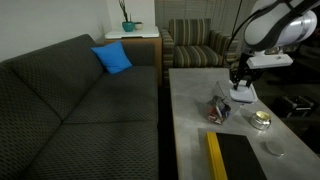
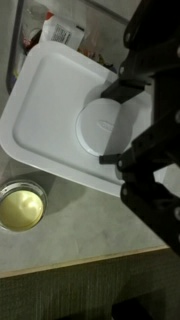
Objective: Remove the white lid from the clear container
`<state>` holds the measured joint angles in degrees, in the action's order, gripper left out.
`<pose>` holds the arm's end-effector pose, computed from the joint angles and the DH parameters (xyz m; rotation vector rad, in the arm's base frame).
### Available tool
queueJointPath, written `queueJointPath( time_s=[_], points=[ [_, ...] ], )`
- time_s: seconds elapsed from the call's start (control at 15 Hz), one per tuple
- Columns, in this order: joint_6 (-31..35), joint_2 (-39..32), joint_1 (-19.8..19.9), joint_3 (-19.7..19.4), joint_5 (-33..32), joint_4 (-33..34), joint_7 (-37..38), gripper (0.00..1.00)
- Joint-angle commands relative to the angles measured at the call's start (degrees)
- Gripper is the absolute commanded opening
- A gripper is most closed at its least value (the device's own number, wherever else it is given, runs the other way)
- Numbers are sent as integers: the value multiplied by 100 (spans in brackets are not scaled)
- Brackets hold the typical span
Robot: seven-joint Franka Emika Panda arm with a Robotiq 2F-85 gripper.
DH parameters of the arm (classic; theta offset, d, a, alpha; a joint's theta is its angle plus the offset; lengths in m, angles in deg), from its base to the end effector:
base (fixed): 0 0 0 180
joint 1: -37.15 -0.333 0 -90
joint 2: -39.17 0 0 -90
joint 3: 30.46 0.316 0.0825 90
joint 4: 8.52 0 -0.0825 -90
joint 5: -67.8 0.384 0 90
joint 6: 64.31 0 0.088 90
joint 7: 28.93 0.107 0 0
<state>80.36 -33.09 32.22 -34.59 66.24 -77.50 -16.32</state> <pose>0.7253 0.0240 0.0027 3.0573 -0.2024 0.1093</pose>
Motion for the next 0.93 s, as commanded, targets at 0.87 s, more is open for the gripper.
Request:
queueJointPath(
  time_s=[0.87],
  points=[
    [1336, 689, 1523, 2102, 664, -1458, -2395, 29]
  ],
)
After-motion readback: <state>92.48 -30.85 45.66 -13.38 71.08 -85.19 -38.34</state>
